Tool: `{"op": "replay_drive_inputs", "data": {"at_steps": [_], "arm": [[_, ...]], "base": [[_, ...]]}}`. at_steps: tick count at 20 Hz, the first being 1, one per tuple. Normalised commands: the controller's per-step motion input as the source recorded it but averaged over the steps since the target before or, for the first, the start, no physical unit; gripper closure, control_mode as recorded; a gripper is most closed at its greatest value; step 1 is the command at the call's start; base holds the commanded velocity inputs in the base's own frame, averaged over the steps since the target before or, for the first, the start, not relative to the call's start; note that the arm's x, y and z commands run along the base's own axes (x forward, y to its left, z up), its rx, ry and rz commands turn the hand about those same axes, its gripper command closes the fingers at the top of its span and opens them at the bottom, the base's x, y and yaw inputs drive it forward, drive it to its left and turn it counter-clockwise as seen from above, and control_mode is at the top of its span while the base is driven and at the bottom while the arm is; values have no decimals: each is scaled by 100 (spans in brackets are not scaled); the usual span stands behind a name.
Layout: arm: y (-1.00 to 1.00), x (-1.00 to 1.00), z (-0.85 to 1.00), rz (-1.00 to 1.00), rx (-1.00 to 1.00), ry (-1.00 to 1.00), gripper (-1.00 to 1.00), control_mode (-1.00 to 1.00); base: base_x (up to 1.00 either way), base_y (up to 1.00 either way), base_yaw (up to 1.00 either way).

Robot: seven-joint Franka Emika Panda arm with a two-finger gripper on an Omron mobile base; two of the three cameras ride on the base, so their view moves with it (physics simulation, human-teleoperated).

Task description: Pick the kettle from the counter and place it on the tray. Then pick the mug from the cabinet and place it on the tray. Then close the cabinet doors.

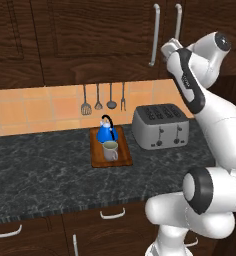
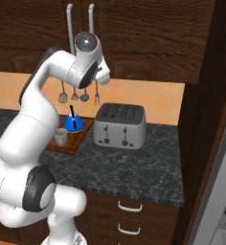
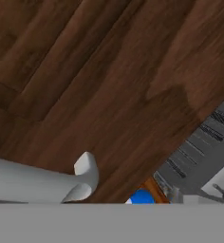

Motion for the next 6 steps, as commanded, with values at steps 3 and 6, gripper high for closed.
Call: {"op": "replay_drive_inputs", "data": {"at_steps": [3, 6], "arm": [[0, 34, -21, 0, -11, 11, -100, -100], [0, 36, -19, 0, -8, 7, -100, -100]], "base": [[0, 0, 0], [0, 0, 0]]}}
